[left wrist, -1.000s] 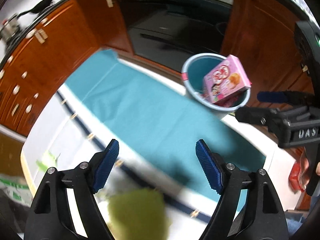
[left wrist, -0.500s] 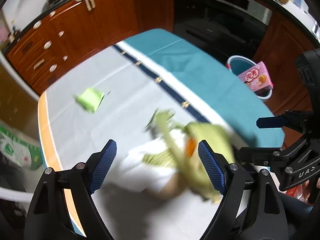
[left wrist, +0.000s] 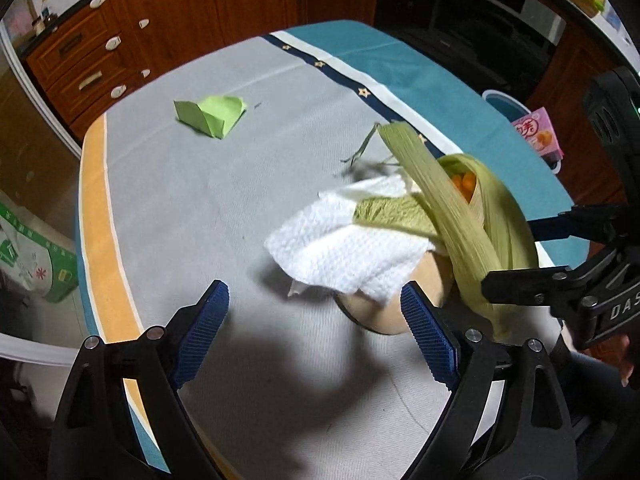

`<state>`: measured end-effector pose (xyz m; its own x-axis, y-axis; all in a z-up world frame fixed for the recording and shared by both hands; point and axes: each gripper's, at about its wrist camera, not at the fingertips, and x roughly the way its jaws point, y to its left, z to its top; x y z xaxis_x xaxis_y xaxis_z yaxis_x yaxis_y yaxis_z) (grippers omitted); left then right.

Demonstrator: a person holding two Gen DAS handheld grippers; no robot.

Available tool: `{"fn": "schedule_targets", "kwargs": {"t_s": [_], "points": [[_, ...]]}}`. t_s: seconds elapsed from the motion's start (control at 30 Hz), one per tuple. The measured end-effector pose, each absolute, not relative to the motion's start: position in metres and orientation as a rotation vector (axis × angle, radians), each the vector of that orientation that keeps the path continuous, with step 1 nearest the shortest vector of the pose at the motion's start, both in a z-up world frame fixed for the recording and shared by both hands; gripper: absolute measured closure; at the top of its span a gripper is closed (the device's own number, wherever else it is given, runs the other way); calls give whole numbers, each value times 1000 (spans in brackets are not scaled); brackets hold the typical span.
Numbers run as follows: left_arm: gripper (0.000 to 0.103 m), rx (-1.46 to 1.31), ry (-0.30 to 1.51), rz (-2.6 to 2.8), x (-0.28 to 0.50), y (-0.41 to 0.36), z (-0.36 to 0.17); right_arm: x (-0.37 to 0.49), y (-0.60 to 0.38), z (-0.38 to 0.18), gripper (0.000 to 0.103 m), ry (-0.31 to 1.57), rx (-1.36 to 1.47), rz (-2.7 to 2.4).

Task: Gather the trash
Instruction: 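Move both tools back over the table toward the corn husks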

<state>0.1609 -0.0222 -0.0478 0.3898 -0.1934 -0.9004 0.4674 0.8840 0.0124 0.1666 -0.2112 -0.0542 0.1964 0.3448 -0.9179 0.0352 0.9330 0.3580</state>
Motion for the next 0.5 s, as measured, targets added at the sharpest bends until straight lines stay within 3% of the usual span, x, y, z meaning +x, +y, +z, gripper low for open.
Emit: {"fn": "schedule_targets", "kwargs": {"t_s": [0.13, 0.2, 0.3, 0.5], "points": [[13, 296, 1099, -443, 159, -28, -52, 169, -213, -49, 12, 1303, 291, 234], [12, 310, 1096, -452, 157, -33, -53, 170, -219, -46, 30, 1288, 300, 244], [11, 321, 1095, -457, 157, -39, -53, 169, -232, -43, 40, 1275, 340, 237], [11, 330, 1090, -464, 158, -49, -47, 170, -264, -38, 42, 1261, 468, 264]]}}
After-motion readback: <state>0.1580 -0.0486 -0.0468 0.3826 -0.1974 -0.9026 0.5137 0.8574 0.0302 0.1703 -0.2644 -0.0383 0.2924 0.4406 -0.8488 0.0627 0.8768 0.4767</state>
